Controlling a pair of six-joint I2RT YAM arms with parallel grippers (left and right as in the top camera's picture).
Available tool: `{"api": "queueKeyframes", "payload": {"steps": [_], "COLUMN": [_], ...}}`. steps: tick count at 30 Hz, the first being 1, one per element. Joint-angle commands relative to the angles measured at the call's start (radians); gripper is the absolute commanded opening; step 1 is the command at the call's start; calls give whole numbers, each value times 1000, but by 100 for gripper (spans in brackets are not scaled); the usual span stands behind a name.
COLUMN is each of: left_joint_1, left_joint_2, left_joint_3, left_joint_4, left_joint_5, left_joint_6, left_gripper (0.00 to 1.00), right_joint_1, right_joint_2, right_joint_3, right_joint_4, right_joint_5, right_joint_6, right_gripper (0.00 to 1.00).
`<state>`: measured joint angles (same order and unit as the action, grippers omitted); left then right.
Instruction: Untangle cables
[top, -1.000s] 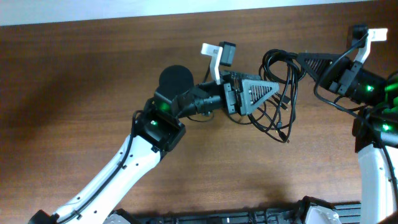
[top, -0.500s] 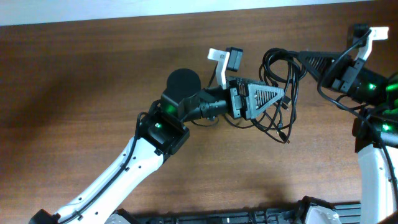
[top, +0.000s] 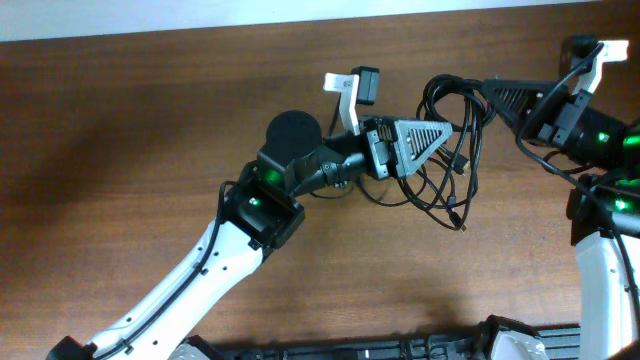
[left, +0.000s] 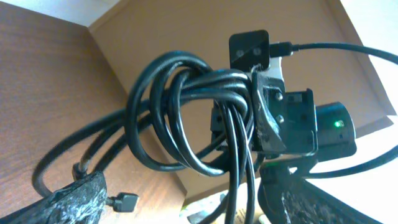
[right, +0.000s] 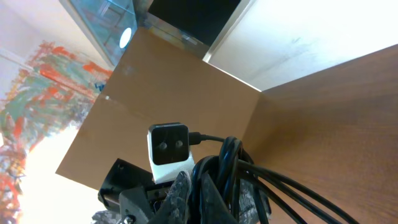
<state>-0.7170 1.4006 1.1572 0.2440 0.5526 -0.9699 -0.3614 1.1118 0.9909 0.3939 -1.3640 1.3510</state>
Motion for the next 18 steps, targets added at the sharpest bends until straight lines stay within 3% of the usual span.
{"api": "queueKeyframes", "payload": {"steps": [1,7,18], "left_joint_1": [-3,-3,-3], "left_joint_2": [0,14,14], "left_joint_3": [9,9,9], "left_joint_4": [6,10,35], "left_joint_5": [-54,-52,-23], "left_joint_6": [-10,-79,-81], "left_gripper": [89,77,76], "right_joint_1": [-4,29,35], "right_joint_2": [-5,-5,-5], "right_joint_3": [9,9,9], "right_joint_4": [7,8,8], "right_joint_5": [-14,-9,6], "right_joint_6": [20,45,46], "right_gripper": [4,4,4]}}
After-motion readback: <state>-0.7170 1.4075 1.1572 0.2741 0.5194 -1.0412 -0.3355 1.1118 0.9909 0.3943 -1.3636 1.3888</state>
